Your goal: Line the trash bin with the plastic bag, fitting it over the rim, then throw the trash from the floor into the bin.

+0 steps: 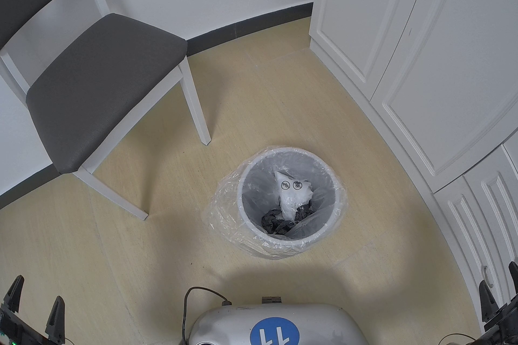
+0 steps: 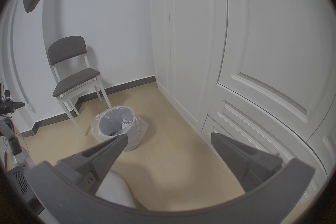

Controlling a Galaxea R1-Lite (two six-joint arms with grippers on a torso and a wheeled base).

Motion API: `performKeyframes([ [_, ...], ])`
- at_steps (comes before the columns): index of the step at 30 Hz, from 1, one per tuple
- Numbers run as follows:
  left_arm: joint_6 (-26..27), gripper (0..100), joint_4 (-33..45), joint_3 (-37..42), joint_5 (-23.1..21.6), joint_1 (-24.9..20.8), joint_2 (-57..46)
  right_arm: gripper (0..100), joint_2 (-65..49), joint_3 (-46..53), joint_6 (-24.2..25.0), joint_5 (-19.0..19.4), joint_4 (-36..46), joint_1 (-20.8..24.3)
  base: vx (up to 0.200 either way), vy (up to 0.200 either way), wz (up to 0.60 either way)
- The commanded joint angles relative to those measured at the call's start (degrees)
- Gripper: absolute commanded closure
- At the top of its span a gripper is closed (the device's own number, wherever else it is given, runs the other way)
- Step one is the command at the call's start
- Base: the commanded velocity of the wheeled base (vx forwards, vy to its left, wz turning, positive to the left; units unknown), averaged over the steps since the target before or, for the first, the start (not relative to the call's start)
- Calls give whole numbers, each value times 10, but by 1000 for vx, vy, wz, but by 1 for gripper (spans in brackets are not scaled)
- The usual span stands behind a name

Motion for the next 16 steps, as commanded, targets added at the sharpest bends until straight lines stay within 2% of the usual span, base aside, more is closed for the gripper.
performKeyframes([
  [1, 0, 0, 0, 10, 0, 0, -9, 0, -9, 9, -1, 2, 0, 0, 0, 0, 0],
  [10, 0, 0, 0, 10, 0, 0, -9, 0, -8, 9, -16, 4, 2, -1, 0, 0, 0],
  [16, 0, 0, 0, 10, 0, 0, -9, 0, -8, 10, -4, 4, 2, 0, 0, 0, 0],
])
